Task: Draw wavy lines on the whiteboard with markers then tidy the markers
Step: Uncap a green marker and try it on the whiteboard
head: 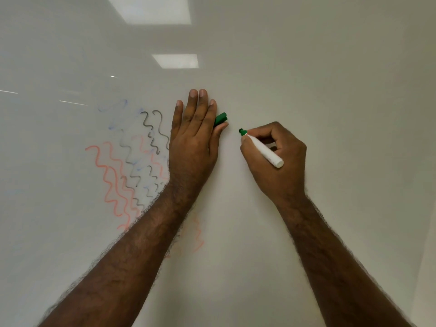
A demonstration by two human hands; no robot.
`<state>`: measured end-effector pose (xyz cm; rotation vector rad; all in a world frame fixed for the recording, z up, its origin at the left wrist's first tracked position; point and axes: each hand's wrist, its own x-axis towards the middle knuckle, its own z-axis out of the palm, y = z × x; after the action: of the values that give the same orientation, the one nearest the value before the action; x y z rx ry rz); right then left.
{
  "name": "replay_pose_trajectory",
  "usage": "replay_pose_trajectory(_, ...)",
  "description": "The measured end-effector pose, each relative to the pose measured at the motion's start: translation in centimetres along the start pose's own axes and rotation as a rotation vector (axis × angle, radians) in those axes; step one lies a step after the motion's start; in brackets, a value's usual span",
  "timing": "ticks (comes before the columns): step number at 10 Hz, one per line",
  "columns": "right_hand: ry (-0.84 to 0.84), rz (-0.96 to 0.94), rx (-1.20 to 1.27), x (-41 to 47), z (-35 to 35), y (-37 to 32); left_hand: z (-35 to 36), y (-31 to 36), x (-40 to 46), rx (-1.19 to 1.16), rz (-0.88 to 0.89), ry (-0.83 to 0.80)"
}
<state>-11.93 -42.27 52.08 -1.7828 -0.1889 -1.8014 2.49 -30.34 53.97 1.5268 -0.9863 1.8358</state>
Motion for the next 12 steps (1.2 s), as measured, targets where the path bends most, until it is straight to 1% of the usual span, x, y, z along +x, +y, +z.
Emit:
replay_pose_trajectory(1,0.093,0.053,0.010,0.1,-0.5,0.2,0.0,0.0,0.0,-0.007,-0.001,0.003)
replay_pose_trajectory(2,0.118,0.066,-0.001,-1.2,-0.5,0.4,-0.1,0.0,0.0,-0.004,-0.005,-0.001)
replay_pose_trajectory(3,0.038,0.045,-0.028,-2.9,-0.3,0.7,-0.1,0.0,0.0,0.002,-0.006,-0.008)
replay_pose_trajectory(5,0.151,0.107,-0.025,-3.2,-1.2,1.6,-0.1,0.1,-0.1,-0.003,-0.006,-0.001)
replay_pose_trajectory(6,0.071,0.084,-0.017,-4.8,-1.0,1.9,-0.1,0.1,-0.1,-0.007,-0.006,0.008)
replay_pose_trajectory(7,0.042,0.079,-0.008,-5.4,-1.6,2.6,0.0,0.1,-0.1,-0.006,-0.010,0.013)
replay_pose_trajectory(8,0.128,0.101,-0.021,-5.6,-2.2,3.1,0.0,0.1,-0.1,-0.010,-0.010,0.013)
replay_pose_trajectory(9,0.168,0.102,-0.064,-6.8,-2.0,3.3,-0.1,0.2,-0.2,-0.010,-0.013,0.010)
replay_pose_trajectory(10,0.058,0.043,-0.078,-9.2,-1.3,3.5,-0.2,0.1,-0.1,-0.010,-0.019,-0.003)
replay_pose_trajectory(11,0.103,0.057,-0.103,-9.5,-1.8,4.0,-0.4,0.2,0.0,-0.016,-0.019,-0.006)
replay_pose_trajectory(12,0.205,0.003,-0.193,-10.0,-2.4,4.1,-0.8,0.5,-0.1,-0.023,-0.012,-0.035)
